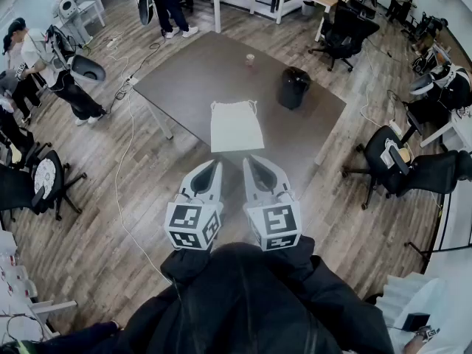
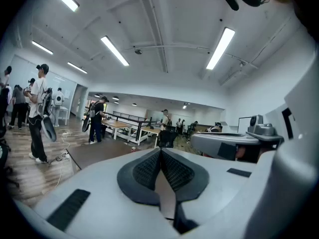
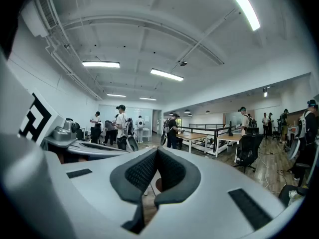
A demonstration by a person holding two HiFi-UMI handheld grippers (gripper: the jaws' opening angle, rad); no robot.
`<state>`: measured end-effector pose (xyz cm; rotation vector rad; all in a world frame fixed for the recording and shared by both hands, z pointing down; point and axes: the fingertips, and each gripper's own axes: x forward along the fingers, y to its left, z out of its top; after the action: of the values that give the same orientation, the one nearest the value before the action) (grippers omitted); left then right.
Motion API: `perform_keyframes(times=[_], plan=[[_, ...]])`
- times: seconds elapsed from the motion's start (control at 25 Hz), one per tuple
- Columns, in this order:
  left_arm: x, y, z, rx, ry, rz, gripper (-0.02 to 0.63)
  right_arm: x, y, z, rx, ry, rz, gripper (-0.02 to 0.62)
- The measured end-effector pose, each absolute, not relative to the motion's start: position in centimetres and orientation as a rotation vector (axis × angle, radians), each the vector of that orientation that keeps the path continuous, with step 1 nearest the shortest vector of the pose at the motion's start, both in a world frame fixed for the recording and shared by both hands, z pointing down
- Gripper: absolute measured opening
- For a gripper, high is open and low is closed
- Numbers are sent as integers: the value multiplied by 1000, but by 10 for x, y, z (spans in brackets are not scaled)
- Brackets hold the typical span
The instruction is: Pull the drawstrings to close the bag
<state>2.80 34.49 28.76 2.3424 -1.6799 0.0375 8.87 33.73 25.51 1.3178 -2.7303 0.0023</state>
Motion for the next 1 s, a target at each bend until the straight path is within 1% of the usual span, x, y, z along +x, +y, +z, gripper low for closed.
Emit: perform_keyframes(times=[0.64,1.0], plan=[[10,337,303,2312,-1653,54,32,68,330,267,1276,-2741,50,21],[-11,332,338,2273,-1589,90,32,45,323,304,1266,-2660,116,21]])
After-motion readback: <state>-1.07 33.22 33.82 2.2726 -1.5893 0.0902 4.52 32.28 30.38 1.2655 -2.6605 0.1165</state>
